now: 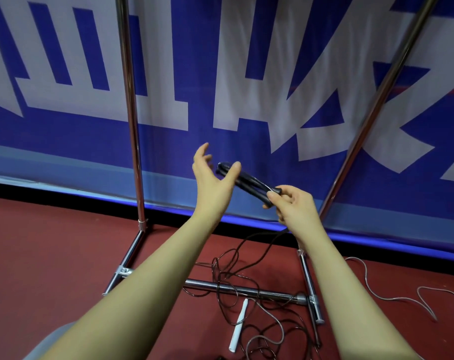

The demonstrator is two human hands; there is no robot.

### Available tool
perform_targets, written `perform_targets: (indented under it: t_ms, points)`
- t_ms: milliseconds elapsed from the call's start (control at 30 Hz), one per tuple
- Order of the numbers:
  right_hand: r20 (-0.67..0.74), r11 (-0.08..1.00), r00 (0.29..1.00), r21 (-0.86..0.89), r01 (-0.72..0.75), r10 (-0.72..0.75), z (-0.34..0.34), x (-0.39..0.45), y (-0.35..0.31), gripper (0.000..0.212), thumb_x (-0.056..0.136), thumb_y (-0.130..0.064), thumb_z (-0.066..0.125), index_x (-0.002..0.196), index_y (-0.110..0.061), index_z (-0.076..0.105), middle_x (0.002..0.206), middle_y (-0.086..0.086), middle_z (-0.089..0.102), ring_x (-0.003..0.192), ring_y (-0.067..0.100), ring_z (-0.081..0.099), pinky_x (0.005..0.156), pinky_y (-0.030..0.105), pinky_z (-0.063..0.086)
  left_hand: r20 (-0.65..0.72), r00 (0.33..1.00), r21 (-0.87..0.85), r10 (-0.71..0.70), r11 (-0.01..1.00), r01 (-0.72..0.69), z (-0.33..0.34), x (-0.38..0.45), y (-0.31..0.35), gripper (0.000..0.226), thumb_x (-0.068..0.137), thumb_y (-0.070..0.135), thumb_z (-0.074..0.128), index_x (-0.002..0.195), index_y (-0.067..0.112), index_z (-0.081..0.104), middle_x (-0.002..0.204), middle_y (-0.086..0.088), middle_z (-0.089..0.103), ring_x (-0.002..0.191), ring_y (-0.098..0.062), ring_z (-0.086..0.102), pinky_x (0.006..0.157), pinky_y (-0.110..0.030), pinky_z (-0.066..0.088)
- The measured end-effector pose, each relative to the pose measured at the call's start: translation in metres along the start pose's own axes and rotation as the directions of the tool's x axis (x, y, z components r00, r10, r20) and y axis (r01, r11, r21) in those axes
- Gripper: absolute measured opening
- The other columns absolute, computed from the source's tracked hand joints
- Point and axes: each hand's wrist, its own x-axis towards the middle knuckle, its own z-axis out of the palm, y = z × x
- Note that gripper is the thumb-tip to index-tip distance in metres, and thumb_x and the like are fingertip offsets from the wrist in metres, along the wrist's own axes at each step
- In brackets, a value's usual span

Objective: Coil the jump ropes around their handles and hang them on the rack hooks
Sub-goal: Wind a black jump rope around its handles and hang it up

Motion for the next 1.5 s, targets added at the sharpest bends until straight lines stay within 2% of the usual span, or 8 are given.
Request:
perform_targets:
  t_ms: [167, 267, 400, 533, 700, 800, 1167, 1500]
  points:
    - [0.091, 0.990, 0.995, -0.138, -0.023, 0.036, -0.001, -0.002, 0.000, 0.014, 0.093, -0.011, 0.058, 0.090, 0.000, 0.065, 0.066, 0.006, 0.067, 0.040, 0.000, 0.041, 0.045, 0.011, 0.030, 0.583, 0.664, 0.488, 0.468, 0.452, -0.747, -0.015, -0.003, -0.023, 0.057, 0.080, 0.023, 0.047, 0.132, 0.000, 0.053, 0.125, -0.013, 0.060, 0.115, -0.029, 0.056, 0.100, -0.030, 0.035]
    - [0.106, 0.995, 0.992, -0.079, -0.061, 0.069, -0.005, -0.003, -0.003, 0.015, 0.091, -0.014, 0.061, 0.084, -0.002, 0.065, 0.061, 0.007, 0.066, 0.043, 0.009, 0.033, 0.045, 0.018, 0.028, 0.698, 0.539, 0.547, 0.472, 0.135, -0.826, -0.023, -0.001, -0.032, 0.059, 0.077, 0.033, 0.042, 0.121, 0.001, 0.064, 0.097, -0.006, 0.070, 0.084, -0.027, 0.067, 0.083, -0.032, 0.048]
    - [0.180, 0.993, 0.978, 0.034, -0.114, 0.106, -0.012, -0.007, -0.010, 0.013, 0.092, -0.011, 0.058, 0.081, -0.006, 0.065, 0.056, 0.009, 0.062, 0.042, 0.009, 0.026, 0.043, 0.019, 0.024, 0.748, 0.432, 0.488, 0.503, 0.023, -0.872, -0.028, 0.007, -0.025, 0.051, 0.085, 0.042, 0.044, 0.117, 0.012, 0.070, 0.068, 0.000, 0.062, 0.052, -0.022, 0.056, 0.048, -0.025, 0.042]
    - [0.187, 0.989, 0.978, 0.100, -0.113, 0.093, -0.013, -0.007, -0.013, 0.019, 0.094, -0.013, 0.055, 0.083, -0.003, 0.066, 0.055, 0.008, 0.058, 0.043, 0.011, 0.025, 0.042, 0.020, 0.024, 0.730, 0.454, 0.465, 0.511, 0.114, -0.878, -0.030, 0.003, -0.019, 0.048, 0.086, 0.044, 0.043, 0.120, 0.020, 0.069, 0.061, 0.000, 0.052, 0.042, -0.021, 0.050, 0.039, -0.019, 0.021]
    - [0.052, 0.998, 0.998, -0.063, -0.024, 0.028, -0.005, -0.007, -0.011, 0.032, 0.101, -0.036, 0.044, 0.093, -0.017, 0.068, 0.070, -0.001, 0.058, 0.046, 0.008, 0.035, 0.048, 0.020, 0.030, 0.679, 0.714, 0.581, 0.169, 0.470, -0.664, -0.030, -0.004, -0.004, 0.051, 0.096, 0.043, 0.053, 0.144, 0.037, 0.040, 0.107, 0.004, 0.065, 0.094, -0.021, 0.059, 0.070, -0.032, 0.041]
    - [0.132, 0.997, 0.990, 0.060, 0.041, -0.048, -0.009, -0.007, -0.013, 0.021, 0.097, -0.021, 0.056, 0.117, -0.021, 0.061, 0.083, -0.001, 0.055, 0.053, 0.002, 0.043, 0.055, 0.017, 0.036, 0.640, 0.768, 0.591, 0.007, 0.635, -0.498, -0.034, 0.003, -0.003, 0.052, 0.095, 0.045, 0.055, 0.144, 0.042, 0.039, 0.095, 0.002, 0.066, 0.077, -0.018, 0.053, 0.073, -0.032, 0.043]
    - [0.125, 0.910, 0.979, -0.367, 0.195, -0.160, -0.020, -0.007, -0.009, 0.007, 0.093, -0.013, 0.060, 0.090, -0.014, 0.066, 0.087, -0.002, 0.054, 0.072, 0.005, 0.052, 0.067, 0.009, 0.039, 0.745, 0.619, 0.389, -0.250, 0.916, -0.099, -0.038, -0.001, 0.006, 0.016, 0.097, 0.025, 0.058, 0.106, 0.037, 0.064, 0.061, 0.000, 0.045, 0.045, -0.010, 0.036, 0.042, -0.021, 0.032]
    - [0.065, 0.875, 0.983, 0.450, -0.180, 0.169, -0.012, -0.005, -0.012, 0.011, 0.092, 0.002, 0.056, 0.093, 0.000, 0.067, 0.071, 0.007, 0.063, 0.051, 0.010, 0.061, 0.055, 0.017, 0.052, 0.744, 0.545, 0.363, -0.386, 0.919, 0.155, -0.034, -0.004, 0.013, 0.041, 0.099, 0.034, 0.049, 0.130, 0.007, 0.049, 0.059, 0.005, 0.045, 0.046, -0.011, 0.031, 0.044, -0.021, 0.027]
